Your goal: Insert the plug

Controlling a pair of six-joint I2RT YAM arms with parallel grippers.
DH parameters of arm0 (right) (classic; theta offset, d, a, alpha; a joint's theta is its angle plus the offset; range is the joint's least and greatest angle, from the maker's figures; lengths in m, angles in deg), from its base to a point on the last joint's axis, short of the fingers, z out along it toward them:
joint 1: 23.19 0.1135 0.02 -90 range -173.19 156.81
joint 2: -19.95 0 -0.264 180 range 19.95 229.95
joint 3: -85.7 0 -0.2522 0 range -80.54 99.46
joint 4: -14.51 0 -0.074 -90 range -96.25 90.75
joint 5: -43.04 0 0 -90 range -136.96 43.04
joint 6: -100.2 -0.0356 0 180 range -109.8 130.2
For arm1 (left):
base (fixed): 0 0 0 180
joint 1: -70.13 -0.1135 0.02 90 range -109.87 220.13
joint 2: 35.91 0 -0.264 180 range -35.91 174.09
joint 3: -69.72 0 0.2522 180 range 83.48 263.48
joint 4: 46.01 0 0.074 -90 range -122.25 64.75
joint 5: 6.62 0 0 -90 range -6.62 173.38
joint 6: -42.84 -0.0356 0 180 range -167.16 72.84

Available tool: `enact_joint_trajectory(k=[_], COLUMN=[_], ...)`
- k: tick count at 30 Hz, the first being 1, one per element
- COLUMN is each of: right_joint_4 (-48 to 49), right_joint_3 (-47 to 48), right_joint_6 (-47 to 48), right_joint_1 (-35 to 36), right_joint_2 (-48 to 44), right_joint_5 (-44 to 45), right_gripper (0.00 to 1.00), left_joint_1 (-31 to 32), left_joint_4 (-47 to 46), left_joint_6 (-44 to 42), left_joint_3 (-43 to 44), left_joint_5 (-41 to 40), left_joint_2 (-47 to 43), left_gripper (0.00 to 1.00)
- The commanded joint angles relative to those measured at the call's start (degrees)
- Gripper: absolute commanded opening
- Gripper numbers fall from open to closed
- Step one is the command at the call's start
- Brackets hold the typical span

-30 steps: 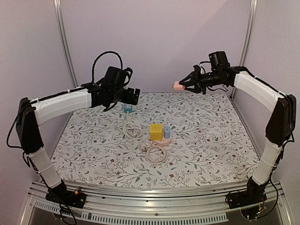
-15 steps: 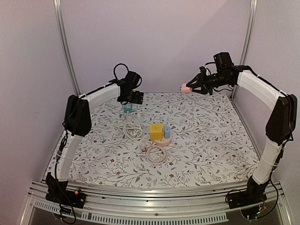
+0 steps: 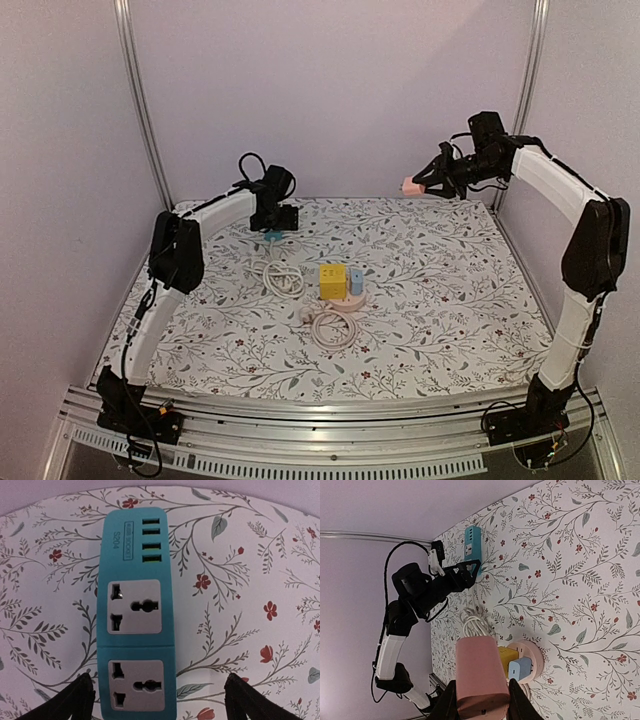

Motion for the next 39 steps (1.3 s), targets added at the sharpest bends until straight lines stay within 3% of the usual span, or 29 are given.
enact_joint_trajectory(k=[1, 8, 15, 17, 29, 39], right_joint_4=[-2.34, -2.85, -3.07, -3.08, -3.39, 0.23], right_joint_3=[2.97, 3.38, 3.42, 3.56, 0.94, -6.03], right_joint_6=[1.95, 1.57, 0.88, 0.73, 0.77, -4.50], right_joint_1=[-0.54, -0.91, -0.90, -0.91, 0.21, 9.75], right_joint_2=[1.63, 1.41, 0.57, 0.12, -4.19, -8.54], right_joint_5=[-0.84, -0.75, -0.54, -0.21, 4.59, 11.04], right_gripper=[0.00, 0.00, 0.00, 0.00, 0.00, 0.00], left_joint_1=[-0.95, -0.97, -1.12, -0.89, 0.02, 8.23], left_joint_4=[0.07, 0.73, 1.98, 1.47, -7.61, -13.07], left_joint_6=[2.70, 1.69, 0.19, -0.88, -5.70, 5.34], left_joint_3=[1.42, 1.52, 0.55, -2.37, -44.05, -75.46], left_joint_5=[2.06, 1.96, 2.20, 3.08, 9.46, 11.36], left_joint_2=[2.85, 3.96, 2.43, -0.47, -33.50, -55.62], left_gripper=[0.88, 0.74, 0.40, 0.35, 0.30, 0.30])
